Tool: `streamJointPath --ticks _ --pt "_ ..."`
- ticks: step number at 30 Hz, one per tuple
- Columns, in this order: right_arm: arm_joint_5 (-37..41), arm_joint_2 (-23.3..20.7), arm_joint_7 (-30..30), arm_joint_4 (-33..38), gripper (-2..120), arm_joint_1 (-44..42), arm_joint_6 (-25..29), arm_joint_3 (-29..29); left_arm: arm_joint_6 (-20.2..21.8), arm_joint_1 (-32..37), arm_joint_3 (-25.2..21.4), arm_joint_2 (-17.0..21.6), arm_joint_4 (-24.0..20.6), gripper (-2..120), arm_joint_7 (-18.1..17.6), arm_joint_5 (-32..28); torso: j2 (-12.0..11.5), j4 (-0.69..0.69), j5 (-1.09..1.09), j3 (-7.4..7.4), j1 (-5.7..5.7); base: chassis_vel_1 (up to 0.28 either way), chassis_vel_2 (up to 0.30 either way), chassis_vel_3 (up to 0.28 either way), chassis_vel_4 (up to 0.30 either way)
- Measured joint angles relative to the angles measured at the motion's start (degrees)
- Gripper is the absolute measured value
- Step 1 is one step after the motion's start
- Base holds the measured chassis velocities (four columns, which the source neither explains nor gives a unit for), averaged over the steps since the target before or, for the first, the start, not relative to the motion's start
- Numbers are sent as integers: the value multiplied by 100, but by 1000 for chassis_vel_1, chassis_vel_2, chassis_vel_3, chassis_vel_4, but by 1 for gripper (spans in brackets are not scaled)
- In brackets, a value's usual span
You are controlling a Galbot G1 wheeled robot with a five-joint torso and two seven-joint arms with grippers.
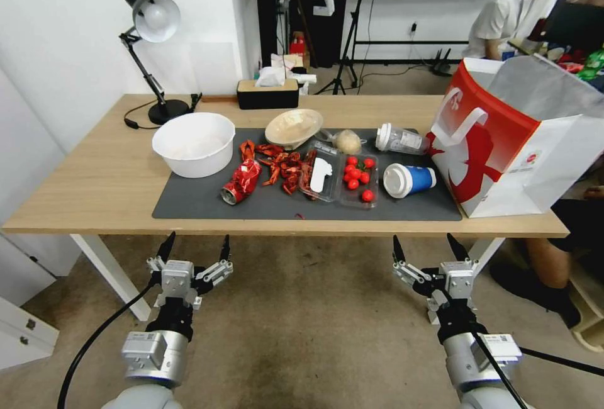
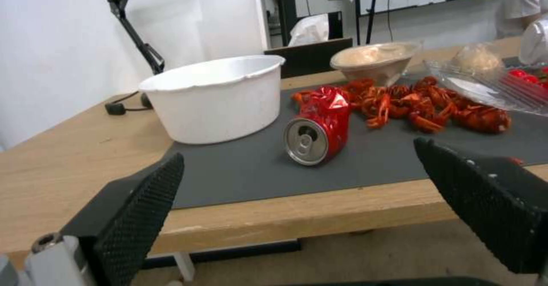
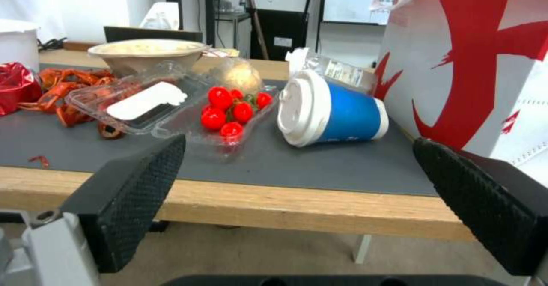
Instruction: Pick up the trash from the table and place it into the takeout bag.
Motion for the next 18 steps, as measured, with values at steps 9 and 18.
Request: streamJointPath --ticks 9,18 --pt "0 0 0 0 100 0 0 0 0 0 0 0 0 100 0 0 0 0 0 0 0 0 0 0 0" --pt "0 0 0 0 100 0 0 0 0 0 0 0 0 100 0 0 0 0 0 0 0 0 0 0 0"
